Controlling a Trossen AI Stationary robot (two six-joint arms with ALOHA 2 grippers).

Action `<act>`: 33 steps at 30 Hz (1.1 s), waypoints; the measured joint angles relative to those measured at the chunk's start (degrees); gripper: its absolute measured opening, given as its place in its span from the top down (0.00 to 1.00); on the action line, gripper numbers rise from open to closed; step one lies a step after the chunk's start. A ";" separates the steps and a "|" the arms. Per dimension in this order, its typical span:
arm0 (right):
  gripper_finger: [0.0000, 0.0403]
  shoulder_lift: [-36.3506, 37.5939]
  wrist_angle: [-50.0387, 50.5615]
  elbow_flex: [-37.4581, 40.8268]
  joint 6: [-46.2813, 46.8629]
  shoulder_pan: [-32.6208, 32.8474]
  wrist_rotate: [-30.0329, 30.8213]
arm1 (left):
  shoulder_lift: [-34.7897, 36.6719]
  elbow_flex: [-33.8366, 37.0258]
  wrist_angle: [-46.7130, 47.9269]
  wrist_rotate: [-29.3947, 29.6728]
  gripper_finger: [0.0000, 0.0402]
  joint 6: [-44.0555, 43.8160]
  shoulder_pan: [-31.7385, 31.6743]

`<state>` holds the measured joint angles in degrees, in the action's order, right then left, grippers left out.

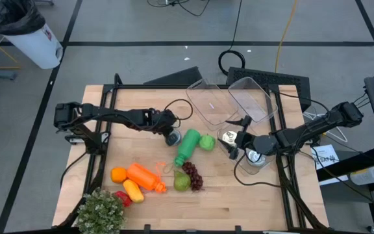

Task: Pick & Place Food Item
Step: Put the green tuna can into the bottom transparent bin

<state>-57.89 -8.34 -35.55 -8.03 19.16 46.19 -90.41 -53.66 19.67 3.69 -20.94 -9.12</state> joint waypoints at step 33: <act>0.09 0.00 -0.13 0.00 -0.22 0.02 0.00 | -12.08 -0.37 1.79 3.43 0.43 17.69 14.58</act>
<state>-57.89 -8.47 -35.55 -8.26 19.18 46.19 -102.49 -54.03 21.46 7.12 -3.24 5.46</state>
